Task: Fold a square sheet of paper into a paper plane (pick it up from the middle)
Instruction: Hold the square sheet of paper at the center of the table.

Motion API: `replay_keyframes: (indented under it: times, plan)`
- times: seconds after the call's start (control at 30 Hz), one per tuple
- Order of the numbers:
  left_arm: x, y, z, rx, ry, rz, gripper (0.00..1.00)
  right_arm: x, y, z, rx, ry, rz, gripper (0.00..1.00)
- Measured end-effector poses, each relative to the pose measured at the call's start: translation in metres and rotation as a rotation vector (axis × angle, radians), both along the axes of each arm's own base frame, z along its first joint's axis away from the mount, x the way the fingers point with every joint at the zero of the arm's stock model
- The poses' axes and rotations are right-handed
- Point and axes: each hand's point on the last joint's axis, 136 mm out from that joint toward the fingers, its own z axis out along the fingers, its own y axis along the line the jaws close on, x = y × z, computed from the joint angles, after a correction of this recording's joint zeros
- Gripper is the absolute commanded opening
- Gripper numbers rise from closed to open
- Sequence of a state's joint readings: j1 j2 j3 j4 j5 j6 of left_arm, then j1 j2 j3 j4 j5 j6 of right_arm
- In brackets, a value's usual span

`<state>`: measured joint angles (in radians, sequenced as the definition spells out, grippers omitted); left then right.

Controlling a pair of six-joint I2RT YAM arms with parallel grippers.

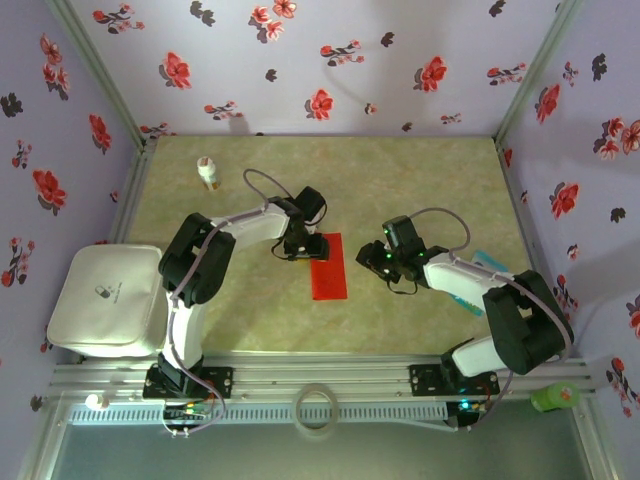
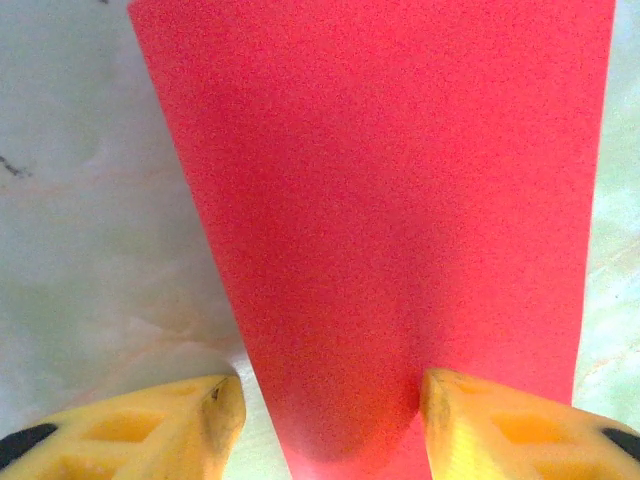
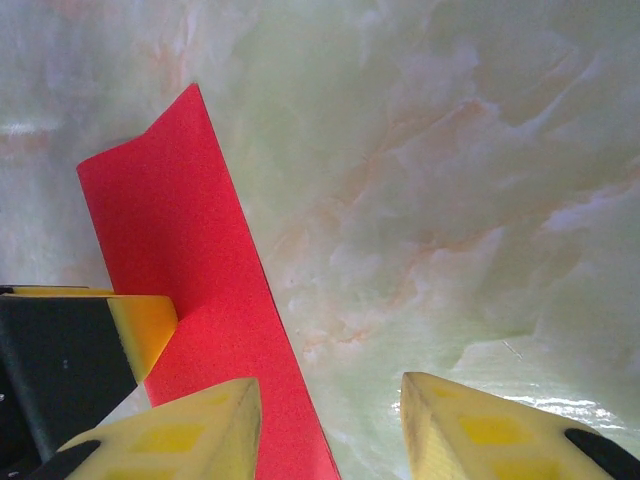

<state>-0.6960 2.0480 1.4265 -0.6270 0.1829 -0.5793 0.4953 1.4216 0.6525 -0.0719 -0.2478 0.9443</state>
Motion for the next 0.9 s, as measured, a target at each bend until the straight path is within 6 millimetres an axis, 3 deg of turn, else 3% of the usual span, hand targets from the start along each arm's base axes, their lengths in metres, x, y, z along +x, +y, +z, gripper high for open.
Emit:
replay_keyframes:
  times: [0.9]
  plan:
    - [0.0007, 0.0026, -0.0011, 0.022, 0.000, 0.006, 0.50, -0.0001, 0.0000, -0.0001, 0.001, 0.001, -0.002, 0.43]
